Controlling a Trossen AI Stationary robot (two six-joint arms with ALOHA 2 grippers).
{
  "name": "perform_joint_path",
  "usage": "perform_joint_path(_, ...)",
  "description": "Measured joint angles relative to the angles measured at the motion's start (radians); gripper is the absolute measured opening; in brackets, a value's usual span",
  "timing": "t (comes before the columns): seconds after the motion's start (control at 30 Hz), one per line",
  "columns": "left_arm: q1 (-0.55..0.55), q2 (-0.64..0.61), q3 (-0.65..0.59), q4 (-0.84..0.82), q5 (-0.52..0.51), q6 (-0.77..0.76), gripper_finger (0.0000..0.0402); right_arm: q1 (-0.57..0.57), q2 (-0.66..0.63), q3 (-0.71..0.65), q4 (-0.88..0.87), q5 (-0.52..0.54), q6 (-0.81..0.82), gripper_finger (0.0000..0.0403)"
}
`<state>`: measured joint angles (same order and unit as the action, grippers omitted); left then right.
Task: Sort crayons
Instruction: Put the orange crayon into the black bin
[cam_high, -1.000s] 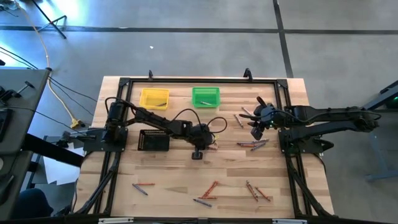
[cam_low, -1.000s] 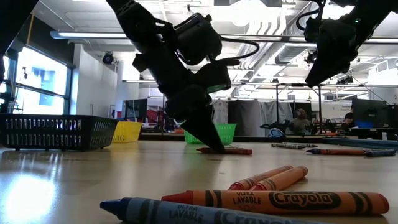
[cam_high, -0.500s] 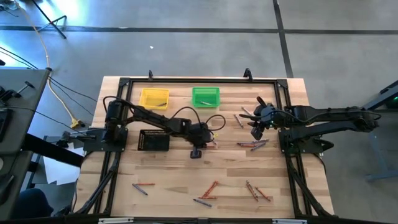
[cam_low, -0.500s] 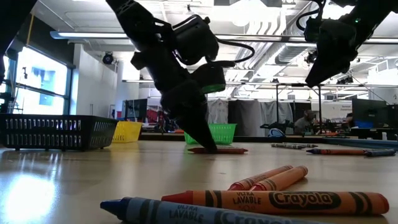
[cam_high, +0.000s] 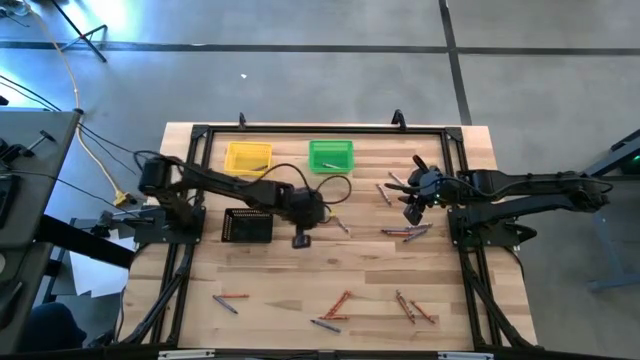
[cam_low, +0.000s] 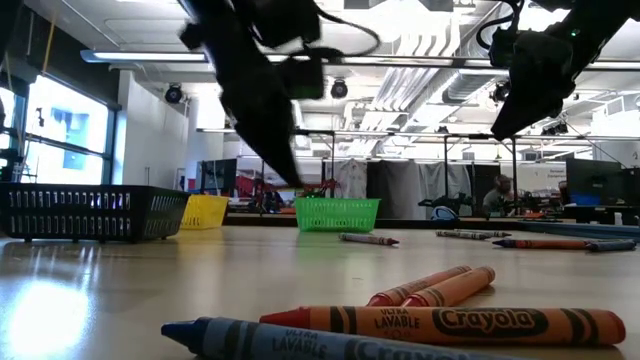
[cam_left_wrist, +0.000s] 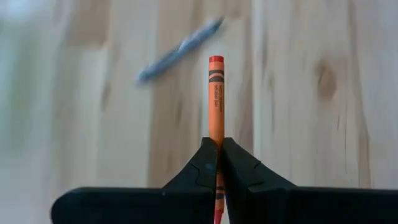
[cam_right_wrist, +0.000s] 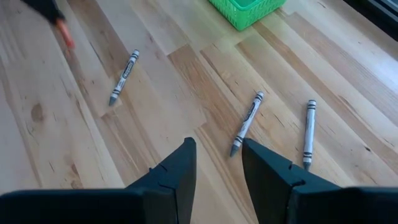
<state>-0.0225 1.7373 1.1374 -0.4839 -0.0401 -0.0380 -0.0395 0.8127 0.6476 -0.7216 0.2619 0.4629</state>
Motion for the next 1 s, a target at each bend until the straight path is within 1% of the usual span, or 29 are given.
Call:
perform_joint_path(0.13, -0.004, -0.098, 0.000, -0.265, -0.069, -0.095, 0.0001, 0.000, 0.000, 0.000, -0.002, 0.000, 0.000, 0.0123)
perform_joint_path(0.27, -0.005, -0.190, 0.000, -0.505, -0.107, -0.209, 0.0001, 0.000, 0.000, 0.000, -0.004, 0.000, 0.000, 0.0123)
perform_joint_path(0.4, -0.005, -0.253, 0.001, -0.663, -0.133, -0.312, 0.0001, 0.000, 0.000, 0.000, -0.007, 0.000, 0.000, 0.0123)
perform_joint_path(0.43, -0.004, -0.265, -0.004, -0.681, -0.135, -0.330, 0.0001, 0.000, 0.000, 0.000, -0.008, 0.000, 0.000, 0.0123)
perform_joint_path(0.5, -0.005, -0.291, -0.036, -0.687, -0.132, -0.355, 0.0001, 0.000, 0.000, 0.000, -0.007, 0.000, 0.000, 0.0123)
perform_joint_path(0.63, -0.002, -0.328, -0.161, -0.659, -0.054, -0.386, 0.0000, 0.000, 0.000, -0.001, -0.008, 0.000, -0.001, 0.0123)
perform_joint_path(0.77, 0.005, -0.339, -0.269, -0.620, -0.047, -0.406, 0.0000, 0.000, 0.000, -0.001, -0.007, 0.000, -0.026, 0.0123)
perform_joint_path(0.87, 0.016, -0.344, -0.313, -0.557, -0.039, -0.405, 0.0000, 0.000, 0.000, -0.002, -0.007, 0.000, -0.024, 0.0123)
perform_joint_path(1.0, 0.022, -0.344, -0.337, -0.511, -0.023, -0.398, 0.0000, 0.000, 0.000, -0.002, -0.007, 0.000, -0.019, 0.0123)
